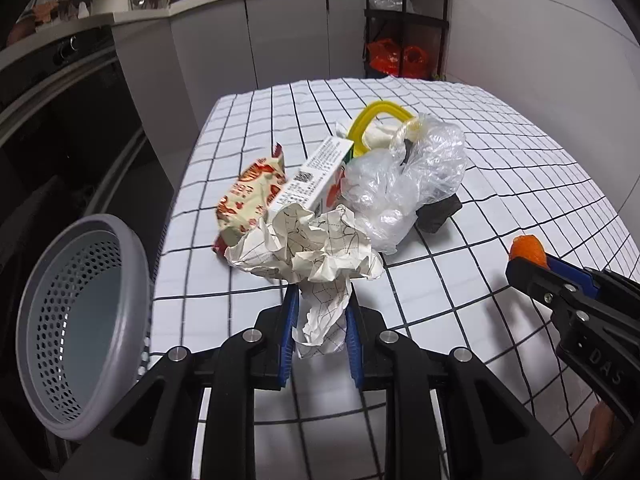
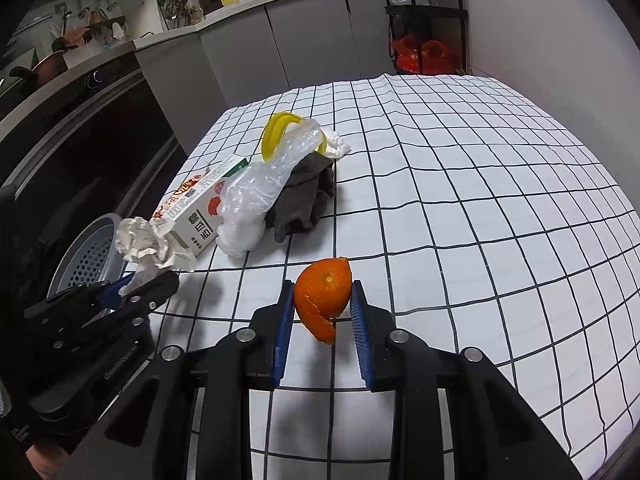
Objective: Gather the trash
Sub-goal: 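Grasp the orange peel with the right gripper while the left grasps crumpled paper, then carry the orange peel and crumpled paper in both grippers over the basket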
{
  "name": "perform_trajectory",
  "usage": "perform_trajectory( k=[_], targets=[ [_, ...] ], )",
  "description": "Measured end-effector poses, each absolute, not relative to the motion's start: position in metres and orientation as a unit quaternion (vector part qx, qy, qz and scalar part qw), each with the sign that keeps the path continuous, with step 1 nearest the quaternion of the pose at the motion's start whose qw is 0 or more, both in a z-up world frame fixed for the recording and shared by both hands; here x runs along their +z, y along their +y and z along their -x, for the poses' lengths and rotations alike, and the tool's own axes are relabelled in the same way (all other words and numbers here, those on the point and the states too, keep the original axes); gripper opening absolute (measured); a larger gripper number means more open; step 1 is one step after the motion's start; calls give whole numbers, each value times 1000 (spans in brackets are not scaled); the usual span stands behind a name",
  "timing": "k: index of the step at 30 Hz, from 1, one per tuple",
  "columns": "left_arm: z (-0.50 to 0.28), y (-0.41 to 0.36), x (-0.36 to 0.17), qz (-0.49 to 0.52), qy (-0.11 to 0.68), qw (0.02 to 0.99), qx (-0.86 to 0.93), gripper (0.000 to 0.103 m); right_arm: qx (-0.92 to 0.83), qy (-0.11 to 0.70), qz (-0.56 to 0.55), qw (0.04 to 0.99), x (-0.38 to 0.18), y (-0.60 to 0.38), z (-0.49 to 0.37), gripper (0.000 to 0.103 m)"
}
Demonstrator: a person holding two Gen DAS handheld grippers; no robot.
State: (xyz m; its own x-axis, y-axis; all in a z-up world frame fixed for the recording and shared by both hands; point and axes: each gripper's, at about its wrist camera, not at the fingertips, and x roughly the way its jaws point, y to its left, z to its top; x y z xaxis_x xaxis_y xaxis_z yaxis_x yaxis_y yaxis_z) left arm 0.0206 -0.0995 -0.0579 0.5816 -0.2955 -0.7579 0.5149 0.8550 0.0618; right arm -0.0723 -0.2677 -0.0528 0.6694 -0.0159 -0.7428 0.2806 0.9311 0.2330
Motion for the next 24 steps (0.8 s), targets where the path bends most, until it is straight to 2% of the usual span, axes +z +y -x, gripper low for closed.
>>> perform_trajectory(
  k=[10,24],
  targets=[
    [-15,-55,-36,-136,354,903,-202,22,-68,393,-150,905,-43,-243,74,27],
    [-14,26,-21,-104,342,921,-156,22,-21,385,-117,915,-22,-184,59,27]
  ],
)
